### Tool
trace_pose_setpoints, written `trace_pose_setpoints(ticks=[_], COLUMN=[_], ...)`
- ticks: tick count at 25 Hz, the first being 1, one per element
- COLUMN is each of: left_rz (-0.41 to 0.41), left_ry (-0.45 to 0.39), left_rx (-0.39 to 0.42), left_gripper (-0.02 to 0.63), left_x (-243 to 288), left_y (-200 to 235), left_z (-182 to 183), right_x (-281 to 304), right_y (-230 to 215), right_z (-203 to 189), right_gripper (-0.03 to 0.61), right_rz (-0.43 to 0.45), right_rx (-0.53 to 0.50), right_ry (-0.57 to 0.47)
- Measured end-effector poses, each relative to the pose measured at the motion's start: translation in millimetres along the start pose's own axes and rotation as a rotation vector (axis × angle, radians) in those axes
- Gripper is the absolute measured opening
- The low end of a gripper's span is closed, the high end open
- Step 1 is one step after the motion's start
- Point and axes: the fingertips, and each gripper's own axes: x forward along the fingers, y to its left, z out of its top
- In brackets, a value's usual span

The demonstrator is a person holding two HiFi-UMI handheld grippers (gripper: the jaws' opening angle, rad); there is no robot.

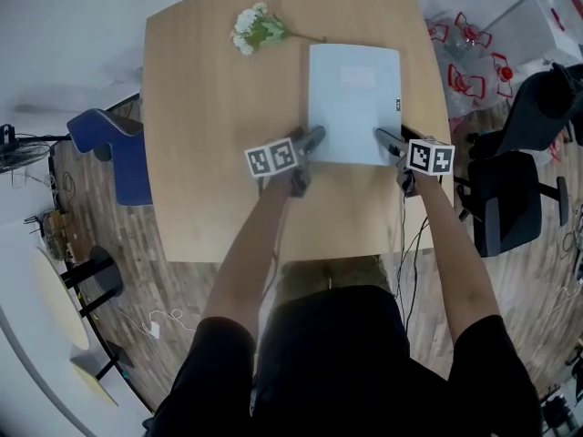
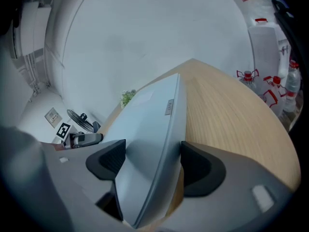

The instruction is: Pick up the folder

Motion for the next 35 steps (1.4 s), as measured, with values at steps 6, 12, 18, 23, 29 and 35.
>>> trace_pose_setpoints(ticks=[6, 12, 18, 23, 29, 35], left_rz=[-0.026, 0.008, 0.013, -0.006, -0.066, -0.099], left_ry=[0.045, 0.036, -0.044, -0.031, -0.083, -0.153], left_rx=[-0.04, -0.008, 0.042, 0.109, 0.208, 0.322], left_gripper=[0.287, 0.278, 0.273, 0.278, 0.278, 0.276], left_x=[8, 0, -28, -61, -118, -190], left_y=[-4, -8, -21, -40, -92, -132], left_z=[-4, -12, -18, -27, -29, -25], right_x=[2, -6, -21, -52, -107, -153], right_y=[1, 6, 28, 60, 114, 182], right_z=[-1, -9, -17, -20, -25, -29], right_gripper=[0.351, 0.333, 0.327, 0.325, 0.325, 0.324], right_rz=[-0.001, 0.012, 0.022, 0.024, 0.014, 0.008], right_rx=[-0.023, -0.022, -0.075, -0.175, -0.299, -0.405], right_ry=[-0.01, -0.016, -0.046, -0.079, -0.141, -0.21])
